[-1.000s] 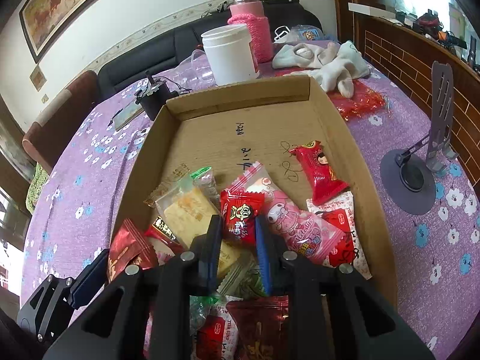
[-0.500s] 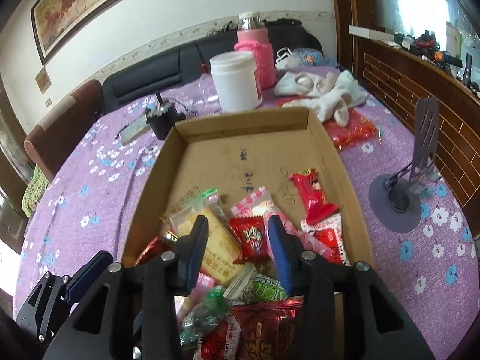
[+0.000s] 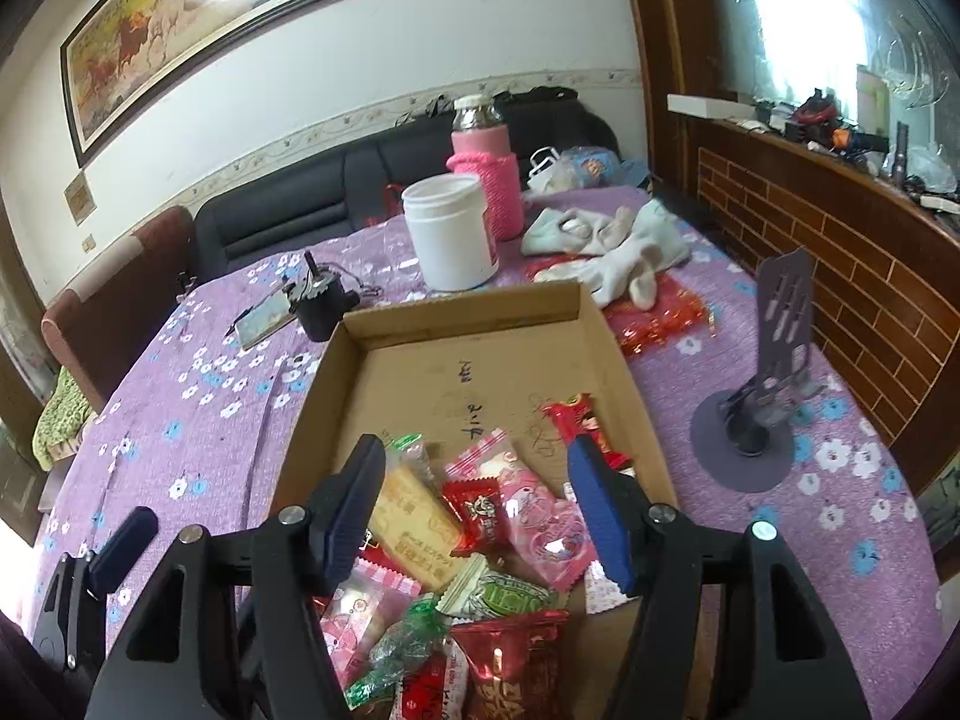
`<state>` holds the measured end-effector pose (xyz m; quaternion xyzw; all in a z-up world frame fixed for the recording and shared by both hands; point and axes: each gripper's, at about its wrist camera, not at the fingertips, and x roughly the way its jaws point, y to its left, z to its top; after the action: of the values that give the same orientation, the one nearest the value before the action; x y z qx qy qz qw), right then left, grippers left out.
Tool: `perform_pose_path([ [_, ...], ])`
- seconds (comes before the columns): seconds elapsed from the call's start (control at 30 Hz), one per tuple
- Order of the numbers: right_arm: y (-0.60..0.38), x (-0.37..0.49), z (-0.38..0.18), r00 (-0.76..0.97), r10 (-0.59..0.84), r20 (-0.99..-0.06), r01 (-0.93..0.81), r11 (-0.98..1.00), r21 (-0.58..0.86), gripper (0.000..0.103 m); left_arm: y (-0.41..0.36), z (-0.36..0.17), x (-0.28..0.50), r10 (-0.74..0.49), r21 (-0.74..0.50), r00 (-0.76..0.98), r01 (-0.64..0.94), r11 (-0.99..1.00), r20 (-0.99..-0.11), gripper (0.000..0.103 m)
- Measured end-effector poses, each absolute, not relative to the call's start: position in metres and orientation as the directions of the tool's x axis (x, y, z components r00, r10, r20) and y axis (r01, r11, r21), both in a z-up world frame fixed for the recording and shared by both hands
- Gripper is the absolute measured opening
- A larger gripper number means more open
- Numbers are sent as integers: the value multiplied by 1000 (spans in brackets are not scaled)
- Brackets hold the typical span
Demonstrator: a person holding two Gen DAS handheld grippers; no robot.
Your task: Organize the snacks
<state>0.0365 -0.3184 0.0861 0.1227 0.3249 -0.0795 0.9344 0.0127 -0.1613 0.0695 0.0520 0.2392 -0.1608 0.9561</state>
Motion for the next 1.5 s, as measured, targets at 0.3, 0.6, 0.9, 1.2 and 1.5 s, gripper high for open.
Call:
perform_pose_path([
  [0.3, -321, -26, 96, 807, -190, -560, 308, 943, 123, 85, -145, 75, 18, -240, -7, 841, 270, 963, -485, 102],
  [0.6, -318, -72, 71, 771, -198, -606, 342, 931, 131, 87, -133, 99, 9, -219, -13, 838, 246, 969, -500, 102],
  [0.9, -291, -90, 55, 765, -190, -616, 304, 949, 84, 87, -103, 117, -21, -142, 75, 816, 220, 973, -560, 102],
  [1.2, -260, -93, 46, 758, -203, -621, 262, 965, 4, 87, -71, 64, -65, -37, 110, 777, 135, 985, -628, 102],
  [1.5, -257, -99, 51, 762, -278, -585, 314, 948, -41, 88, -78, 50, -72, -13, 176, 793, 152, 973, -610, 102],
])
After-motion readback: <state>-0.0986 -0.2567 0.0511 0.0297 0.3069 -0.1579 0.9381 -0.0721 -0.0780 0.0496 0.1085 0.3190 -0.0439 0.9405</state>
